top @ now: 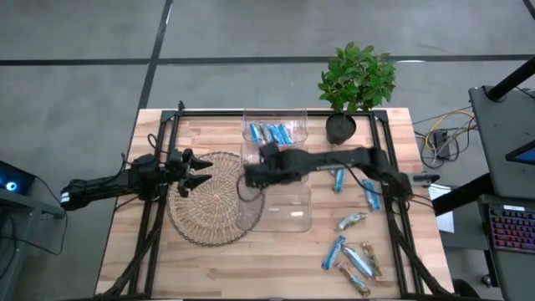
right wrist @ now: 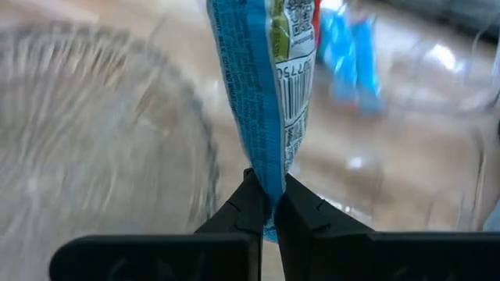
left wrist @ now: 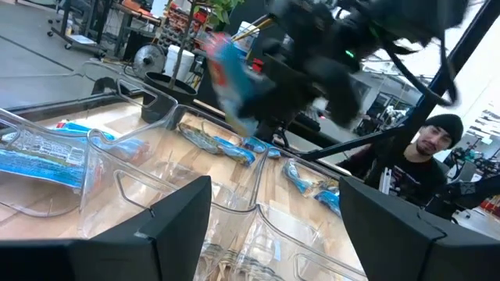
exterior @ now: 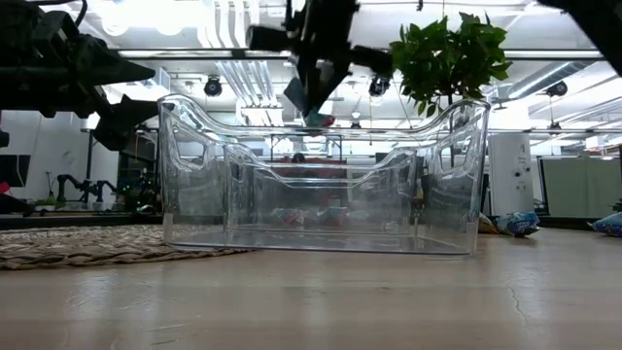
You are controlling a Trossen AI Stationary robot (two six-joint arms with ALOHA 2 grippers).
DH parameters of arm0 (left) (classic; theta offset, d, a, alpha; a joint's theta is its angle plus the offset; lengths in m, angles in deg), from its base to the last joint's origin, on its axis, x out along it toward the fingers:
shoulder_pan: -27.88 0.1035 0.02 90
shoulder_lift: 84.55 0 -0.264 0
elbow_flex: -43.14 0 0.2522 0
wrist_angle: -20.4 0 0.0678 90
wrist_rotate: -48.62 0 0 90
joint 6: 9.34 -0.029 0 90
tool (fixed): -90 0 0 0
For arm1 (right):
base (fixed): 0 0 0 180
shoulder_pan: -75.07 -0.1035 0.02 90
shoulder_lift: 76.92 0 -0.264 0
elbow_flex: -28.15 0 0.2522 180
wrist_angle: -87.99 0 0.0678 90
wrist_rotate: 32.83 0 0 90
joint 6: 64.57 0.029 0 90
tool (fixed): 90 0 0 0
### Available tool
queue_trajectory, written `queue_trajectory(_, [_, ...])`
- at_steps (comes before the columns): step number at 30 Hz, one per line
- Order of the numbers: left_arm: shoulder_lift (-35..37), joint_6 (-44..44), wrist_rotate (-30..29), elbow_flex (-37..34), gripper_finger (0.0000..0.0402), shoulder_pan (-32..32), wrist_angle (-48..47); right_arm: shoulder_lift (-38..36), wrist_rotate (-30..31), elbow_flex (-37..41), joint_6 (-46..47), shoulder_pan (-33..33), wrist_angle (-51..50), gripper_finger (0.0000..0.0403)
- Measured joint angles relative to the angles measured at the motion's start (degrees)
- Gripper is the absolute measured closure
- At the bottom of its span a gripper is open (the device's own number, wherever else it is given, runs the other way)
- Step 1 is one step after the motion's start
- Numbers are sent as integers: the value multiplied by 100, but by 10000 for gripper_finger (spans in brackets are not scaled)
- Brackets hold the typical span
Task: Pick and place Granola Bars by type
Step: Put the red granola bar into the top transparent bin
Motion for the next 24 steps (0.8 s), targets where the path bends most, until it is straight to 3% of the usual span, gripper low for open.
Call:
queue_trajectory(10, [-1, 0, -2, -1, 140, -1, 0, 588, 467, -543, -539, 873, -372, 395])
queue_trajectory(24, [-1, 0, -2, -1, 140, -2, 0, 1049, 658, -545, -488, 1599, -840, 394])
